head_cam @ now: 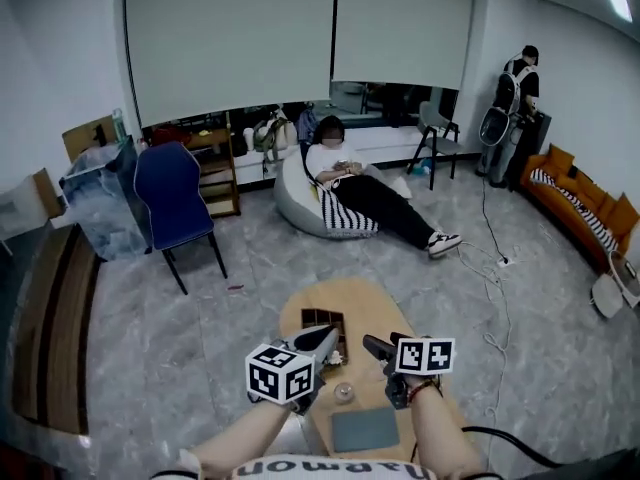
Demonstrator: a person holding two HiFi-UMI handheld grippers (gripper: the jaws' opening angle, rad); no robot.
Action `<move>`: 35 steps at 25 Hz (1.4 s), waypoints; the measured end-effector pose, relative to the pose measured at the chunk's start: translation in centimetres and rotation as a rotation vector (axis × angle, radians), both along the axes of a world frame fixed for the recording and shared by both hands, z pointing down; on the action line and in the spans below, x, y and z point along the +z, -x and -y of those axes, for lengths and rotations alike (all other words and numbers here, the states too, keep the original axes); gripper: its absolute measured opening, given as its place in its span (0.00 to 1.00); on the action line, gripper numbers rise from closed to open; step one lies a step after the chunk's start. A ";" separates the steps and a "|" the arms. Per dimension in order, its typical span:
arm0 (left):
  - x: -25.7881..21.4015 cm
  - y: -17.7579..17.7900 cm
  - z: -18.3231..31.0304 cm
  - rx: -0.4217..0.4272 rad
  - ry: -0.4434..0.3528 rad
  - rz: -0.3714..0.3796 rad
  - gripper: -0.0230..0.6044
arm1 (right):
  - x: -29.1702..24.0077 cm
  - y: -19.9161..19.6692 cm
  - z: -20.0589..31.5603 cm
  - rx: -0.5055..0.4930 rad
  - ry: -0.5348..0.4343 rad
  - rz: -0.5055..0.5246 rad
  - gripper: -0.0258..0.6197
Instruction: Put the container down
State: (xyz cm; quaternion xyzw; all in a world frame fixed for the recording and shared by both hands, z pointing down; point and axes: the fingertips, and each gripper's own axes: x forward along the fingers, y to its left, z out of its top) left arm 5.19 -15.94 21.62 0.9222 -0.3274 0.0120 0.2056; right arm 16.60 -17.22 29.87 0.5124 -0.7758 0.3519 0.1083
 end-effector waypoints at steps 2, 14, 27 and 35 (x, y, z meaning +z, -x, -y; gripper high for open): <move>-4.1 -0.5 0.4 0.005 -0.053 -0.048 0.06 | -4.2 -0.3 0.7 -0.007 -0.086 -0.022 0.57; -15.8 -1.4 -0.1 0.075 -0.264 -0.100 0.06 | -19.7 -1.0 -1.0 0.068 -0.504 -0.178 0.25; -15.5 -2.0 -1.5 0.053 -0.297 -0.100 0.06 | -22.5 -2.3 -3.2 0.105 -0.649 -0.303 0.11; -14.1 -2.1 -1.6 0.041 -0.281 -0.106 0.06 | -20.8 -3.2 -3.0 0.108 -0.616 -0.356 0.08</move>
